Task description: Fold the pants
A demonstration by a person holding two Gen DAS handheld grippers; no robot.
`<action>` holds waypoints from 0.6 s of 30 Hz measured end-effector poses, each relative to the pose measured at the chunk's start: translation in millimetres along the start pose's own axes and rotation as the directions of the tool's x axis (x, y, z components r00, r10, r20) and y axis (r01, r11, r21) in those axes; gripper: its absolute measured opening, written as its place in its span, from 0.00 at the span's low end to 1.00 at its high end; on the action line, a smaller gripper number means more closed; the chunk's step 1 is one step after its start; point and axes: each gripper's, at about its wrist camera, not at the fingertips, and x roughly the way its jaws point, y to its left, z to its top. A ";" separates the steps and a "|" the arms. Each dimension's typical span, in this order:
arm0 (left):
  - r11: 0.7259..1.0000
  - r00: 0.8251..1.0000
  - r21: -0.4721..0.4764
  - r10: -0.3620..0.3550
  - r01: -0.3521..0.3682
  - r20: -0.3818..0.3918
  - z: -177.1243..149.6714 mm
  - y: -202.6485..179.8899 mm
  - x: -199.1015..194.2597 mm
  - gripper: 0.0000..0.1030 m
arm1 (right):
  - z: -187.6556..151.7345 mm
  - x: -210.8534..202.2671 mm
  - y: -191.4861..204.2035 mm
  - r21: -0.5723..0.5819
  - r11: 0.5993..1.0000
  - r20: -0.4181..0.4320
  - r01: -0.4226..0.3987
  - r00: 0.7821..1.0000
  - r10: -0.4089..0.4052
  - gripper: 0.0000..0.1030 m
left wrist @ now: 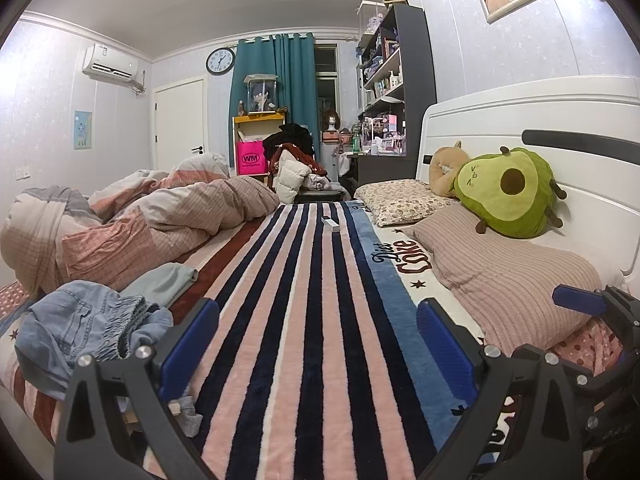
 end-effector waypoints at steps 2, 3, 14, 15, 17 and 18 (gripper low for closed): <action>1.000 1.000 -0.001 -0.002 0.002 0.000 -0.1 0.0 -0.4 0.95 | 1.1 1.1 0.6 0.002 1.000 -0.003 0.002 1.000 -0.002 0.99; 1.000 1.000 0.000 -0.001 0.001 0.000 0.1 -0.1 -0.2 0.95 | 1.2 1.0 0.4 0.002 1.000 -0.003 0.003 1.000 -0.003 0.99; 1.000 1.000 0.000 0.000 0.000 0.000 0.0 -0.7 -0.3 0.95 | 1.1 0.6 -0.6 0.001 1.000 -0.004 0.002 1.000 -0.002 0.99; 1.000 1.000 0.000 0.000 0.000 0.001 0.0 -0.8 -0.3 0.95 | 0.4 1.4 -0.1 0.002 1.000 -0.005 0.002 1.000 -0.002 0.99; 1.000 1.000 0.000 0.001 -0.001 0.001 0.1 -1.0 -0.3 0.95 | 0.3 1.0 -0.4 0.002 1.000 -0.005 0.001 1.000 -0.001 0.99; 1.000 1.000 0.000 0.001 -0.001 0.001 0.0 -1.1 -0.4 0.95 | 0.6 1.4 -0.1 0.002 1.000 -0.004 0.001 1.000 -0.001 0.99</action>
